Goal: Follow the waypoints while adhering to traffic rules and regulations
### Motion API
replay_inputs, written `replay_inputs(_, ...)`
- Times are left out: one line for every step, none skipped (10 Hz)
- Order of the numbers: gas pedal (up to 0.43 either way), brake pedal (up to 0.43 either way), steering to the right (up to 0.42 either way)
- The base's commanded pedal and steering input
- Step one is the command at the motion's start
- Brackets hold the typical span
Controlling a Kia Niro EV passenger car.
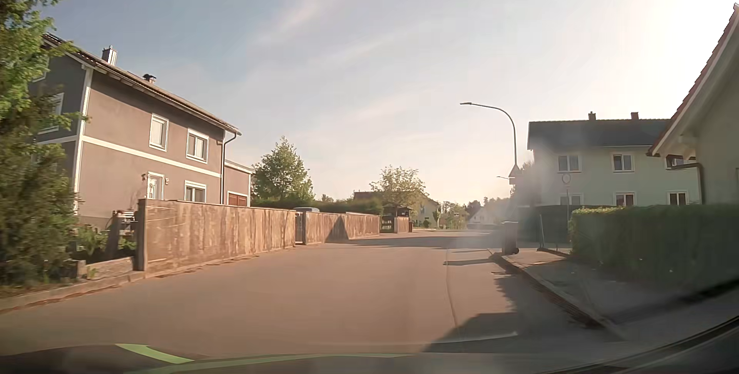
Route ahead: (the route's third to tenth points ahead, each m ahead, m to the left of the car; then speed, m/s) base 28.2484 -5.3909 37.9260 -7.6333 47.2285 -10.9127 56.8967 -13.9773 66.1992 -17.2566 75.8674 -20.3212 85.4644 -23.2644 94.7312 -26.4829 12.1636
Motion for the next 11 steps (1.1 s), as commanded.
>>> replay_inputs(0.150, 0.000, 0.053)
replay_inputs(0.150, 0.000, 0.053)
replay_inputs(0.150, 0.000, 0.052)
replay_inputs(0.150, 0.000, 0.052)
replay_inputs(0.150, 0.000, 0.053)
replay_inputs(0.150, 0.000, 0.053)
replay_inputs(0.150, 0.000, 0.053)
replay_inputs(0.150, 0.000, 0.053)
replay_inputs(0.150, 0.000, 0.053)
replay_inputs(0.150, 0.000, 0.053)
replay_inputs(0.157, 0.000, 0.053)
